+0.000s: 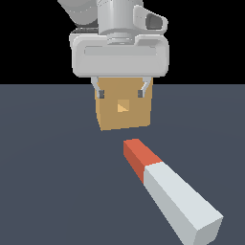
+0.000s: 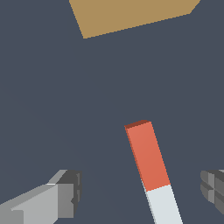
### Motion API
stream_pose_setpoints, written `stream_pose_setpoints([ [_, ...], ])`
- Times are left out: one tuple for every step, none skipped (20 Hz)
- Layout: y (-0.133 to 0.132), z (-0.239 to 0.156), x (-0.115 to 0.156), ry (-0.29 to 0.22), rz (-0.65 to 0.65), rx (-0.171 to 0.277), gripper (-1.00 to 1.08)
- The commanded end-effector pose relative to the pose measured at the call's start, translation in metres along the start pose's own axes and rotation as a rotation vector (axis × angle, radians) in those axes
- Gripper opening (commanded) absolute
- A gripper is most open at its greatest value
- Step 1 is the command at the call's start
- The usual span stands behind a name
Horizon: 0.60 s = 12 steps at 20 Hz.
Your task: Insert the peg into the horizontal hole in a box.
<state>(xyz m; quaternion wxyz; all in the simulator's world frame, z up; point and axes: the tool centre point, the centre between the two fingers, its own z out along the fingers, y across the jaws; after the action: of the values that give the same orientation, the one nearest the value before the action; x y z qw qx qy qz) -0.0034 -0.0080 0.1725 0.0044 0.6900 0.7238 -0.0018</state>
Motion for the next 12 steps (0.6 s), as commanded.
stream_pose_setpoints([
  [0.000,0.000,0.000,0.000,0.000,0.000,1.00],
  [0.000,0.000,0.000,0.000,0.000,0.000,1.00],
  [0.000,0.000,-0.001,0.000,-0.002,0.000,1.00],
  [0.001,0.001,-0.002,0.000,-0.003,0.000,1.00],
  [0.001,0.002,-0.003,0.000,-0.006,0.000,1.00],
  [0.001,0.003,-0.005,0.000,-0.009,0.000,1.00],
  [0.002,0.005,-0.007,0.000,-0.013,0.000,1.00],
  [0.003,0.006,-0.009,0.000,-0.018,0.000,1.00],
  [0.004,0.008,-0.012,0.001,-0.024,0.000,1.00],
  [0.005,0.010,-0.015,0.001,-0.030,0.000,1.00],
  [0.006,0.013,-0.018,0.001,-0.037,0.000,1.00],
  [0.008,0.015,-0.022,0.001,-0.045,0.000,1.00],
])
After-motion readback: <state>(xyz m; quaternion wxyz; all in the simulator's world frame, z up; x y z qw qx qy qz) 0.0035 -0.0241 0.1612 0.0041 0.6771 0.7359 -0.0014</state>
